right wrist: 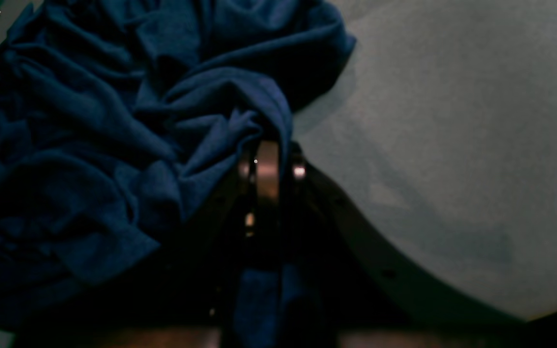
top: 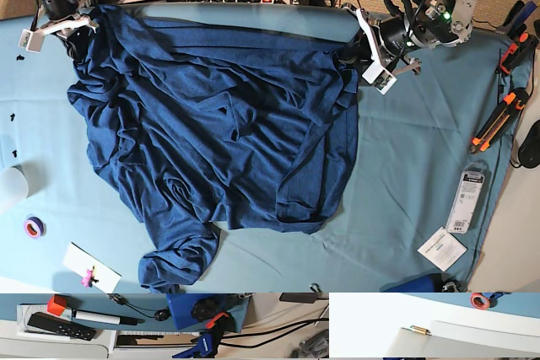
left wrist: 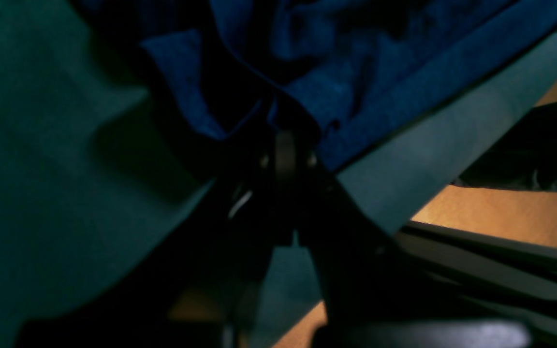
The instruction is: Layout the t-shirt on the table in an organized manner, then fold the t-shirt properly
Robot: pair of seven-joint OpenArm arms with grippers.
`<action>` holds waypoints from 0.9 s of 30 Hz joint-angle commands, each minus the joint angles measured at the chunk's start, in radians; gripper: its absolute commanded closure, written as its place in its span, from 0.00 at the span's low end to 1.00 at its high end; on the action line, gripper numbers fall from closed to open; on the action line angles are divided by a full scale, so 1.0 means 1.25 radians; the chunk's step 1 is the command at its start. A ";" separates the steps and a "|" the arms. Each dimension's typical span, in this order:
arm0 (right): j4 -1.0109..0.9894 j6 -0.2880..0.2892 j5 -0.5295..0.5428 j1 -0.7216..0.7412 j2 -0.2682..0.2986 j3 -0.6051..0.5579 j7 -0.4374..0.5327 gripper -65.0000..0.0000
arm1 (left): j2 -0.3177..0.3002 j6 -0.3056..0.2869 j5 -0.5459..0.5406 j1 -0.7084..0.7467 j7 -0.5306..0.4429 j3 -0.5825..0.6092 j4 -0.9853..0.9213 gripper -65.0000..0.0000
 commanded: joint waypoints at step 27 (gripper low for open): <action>0.011 0.031 -0.016 0.018 -0.064 -0.103 -0.024 0.60 | -0.055 0.008 0.010 0.054 0.049 -0.184 0.000 1.00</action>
